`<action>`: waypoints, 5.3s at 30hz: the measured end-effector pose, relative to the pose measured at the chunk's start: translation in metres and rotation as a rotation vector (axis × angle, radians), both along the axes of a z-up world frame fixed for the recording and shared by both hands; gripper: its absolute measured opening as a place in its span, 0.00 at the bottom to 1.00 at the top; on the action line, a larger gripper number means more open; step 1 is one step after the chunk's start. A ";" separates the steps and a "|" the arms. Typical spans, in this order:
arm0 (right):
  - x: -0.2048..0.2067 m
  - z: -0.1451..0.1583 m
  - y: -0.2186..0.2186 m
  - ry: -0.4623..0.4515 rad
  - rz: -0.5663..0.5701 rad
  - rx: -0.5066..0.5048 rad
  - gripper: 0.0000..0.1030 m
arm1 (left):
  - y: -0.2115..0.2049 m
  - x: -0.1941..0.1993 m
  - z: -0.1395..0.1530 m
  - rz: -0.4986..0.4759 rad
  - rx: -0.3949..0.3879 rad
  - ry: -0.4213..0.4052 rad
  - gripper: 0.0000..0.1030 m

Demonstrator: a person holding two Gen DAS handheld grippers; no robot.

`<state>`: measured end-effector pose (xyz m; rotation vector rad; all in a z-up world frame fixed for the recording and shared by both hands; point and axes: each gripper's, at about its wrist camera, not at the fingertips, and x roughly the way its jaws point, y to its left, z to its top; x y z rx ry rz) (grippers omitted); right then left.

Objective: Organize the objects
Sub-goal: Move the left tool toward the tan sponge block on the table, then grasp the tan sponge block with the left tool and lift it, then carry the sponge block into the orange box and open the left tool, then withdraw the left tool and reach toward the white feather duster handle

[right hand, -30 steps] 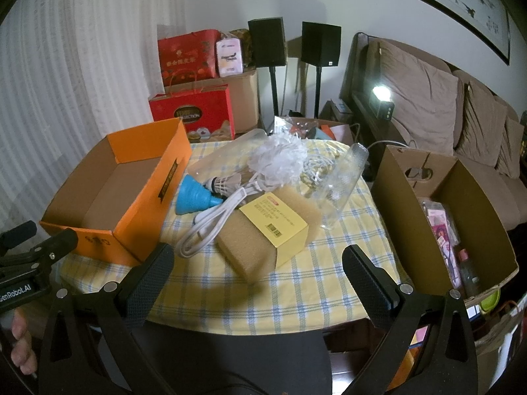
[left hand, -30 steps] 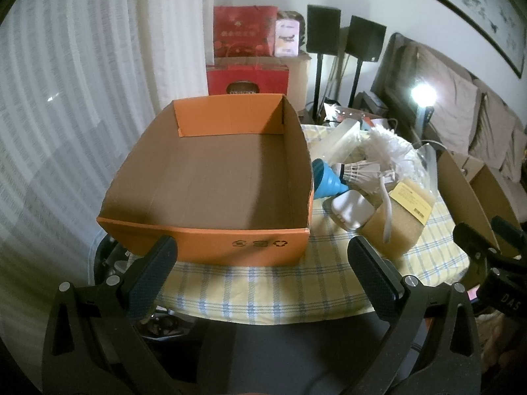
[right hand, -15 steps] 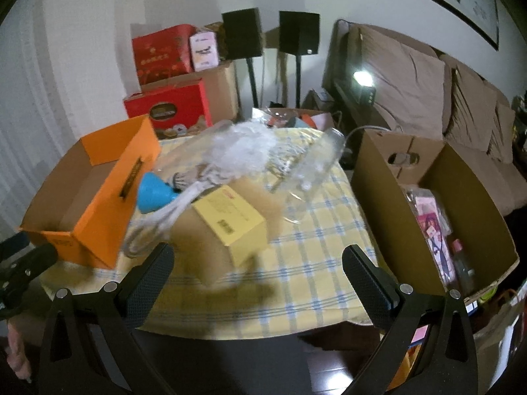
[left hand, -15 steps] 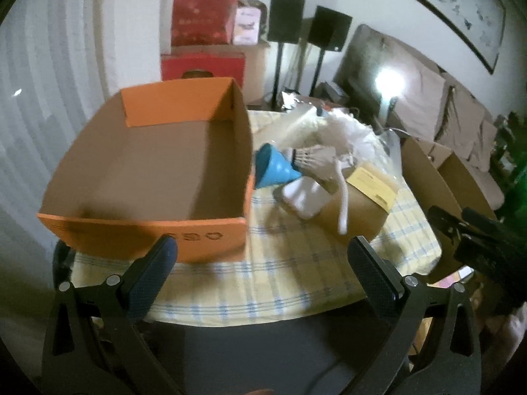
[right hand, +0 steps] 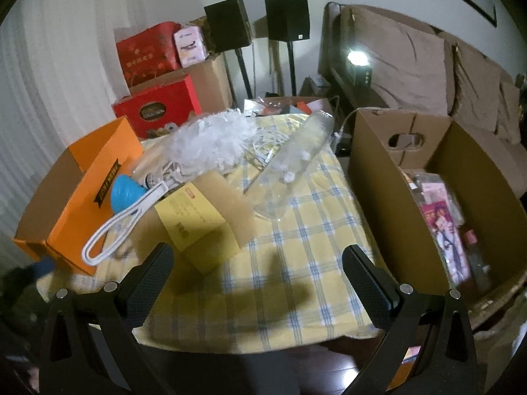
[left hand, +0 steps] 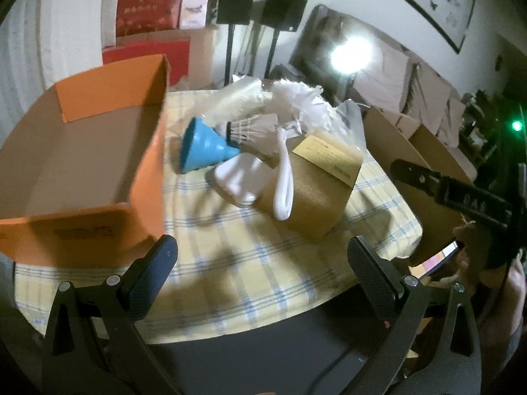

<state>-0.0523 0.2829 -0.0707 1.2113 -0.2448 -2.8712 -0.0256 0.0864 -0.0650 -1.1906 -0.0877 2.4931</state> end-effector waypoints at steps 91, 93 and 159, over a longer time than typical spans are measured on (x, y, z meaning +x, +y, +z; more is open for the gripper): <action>-0.013 0.082 -0.152 0.048 0.511 -0.322 0.56 | -0.152 -0.017 0.093 0.061 0.308 0.096 0.54; -0.022 0.081 -0.164 0.035 0.534 -0.339 0.56 | -0.165 -0.022 0.091 0.086 0.313 0.090 0.54; -0.006 0.039 -0.119 -0.005 0.351 -0.097 0.80 | -0.125 -0.025 0.056 0.019 0.213 0.012 0.98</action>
